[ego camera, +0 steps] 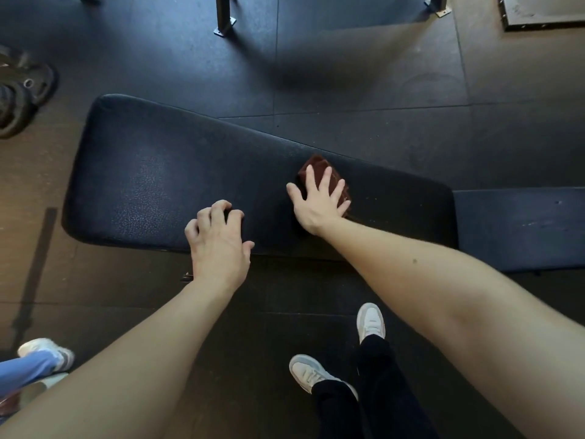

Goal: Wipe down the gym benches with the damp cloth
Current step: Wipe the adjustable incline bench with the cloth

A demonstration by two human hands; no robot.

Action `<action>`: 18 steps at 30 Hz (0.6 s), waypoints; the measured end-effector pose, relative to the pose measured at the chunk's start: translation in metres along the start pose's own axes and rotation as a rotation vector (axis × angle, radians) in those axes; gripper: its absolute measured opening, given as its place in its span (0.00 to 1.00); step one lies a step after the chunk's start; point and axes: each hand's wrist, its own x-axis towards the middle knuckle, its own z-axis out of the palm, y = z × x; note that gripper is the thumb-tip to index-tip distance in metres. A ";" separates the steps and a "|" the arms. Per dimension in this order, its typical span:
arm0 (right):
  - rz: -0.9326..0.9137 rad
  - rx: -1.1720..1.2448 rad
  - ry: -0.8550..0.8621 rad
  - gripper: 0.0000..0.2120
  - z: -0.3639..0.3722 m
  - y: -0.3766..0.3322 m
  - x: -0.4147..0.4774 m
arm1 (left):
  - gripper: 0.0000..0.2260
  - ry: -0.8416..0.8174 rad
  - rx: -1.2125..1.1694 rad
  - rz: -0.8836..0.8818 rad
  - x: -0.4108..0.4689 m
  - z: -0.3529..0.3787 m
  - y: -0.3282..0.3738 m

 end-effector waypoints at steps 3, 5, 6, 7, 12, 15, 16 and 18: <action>0.000 -0.021 0.019 0.39 0.003 -0.009 -0.003 | 0.24 -0.003 0.015 -0.007 0.001 -0.001 -0.001; -0.099 -0.052 0.039 0.39 0.022 -0.007 -0.033 | 0.23 0.010 0.010 -0.013 0.003 -0.002 -0.003; -0.159 -0.070 0.047 0.38 0.033 -0.004 -0.053 | 0.22 0.017 0.008 -0.023 0.003 -0.003 -0.005; -0.211 -0.088 0.039 0.38 0.044 0.000 -0.073 | 0.22 0.022 0.008 -0.031 0.004 -0.005 -0.006; -0.264 -0.143 -0.042 0.36 0.041 0.000 -0.078 | 0.24 0.001 0.021 -0.049 0.011 -0.012 -0.012; -0.231 -0.125 -0.016 0.35 0.010 -0.027 -0.019 | 0.25 0.003 0.010 -0.052 0.015 -0.011 -0.011; -0.207 -0.114 -0.016 0.35 0.001 -0.038 0.000 | 0.25 0.003 0.012 -0.054 0.015 -0.011 -0.011; -0.165 -0.086 -0.017 0.35 -0.014 -0.056 0.028 | 0.25 -0.007 0.019 -0.050 0.016 -0.011 -0.011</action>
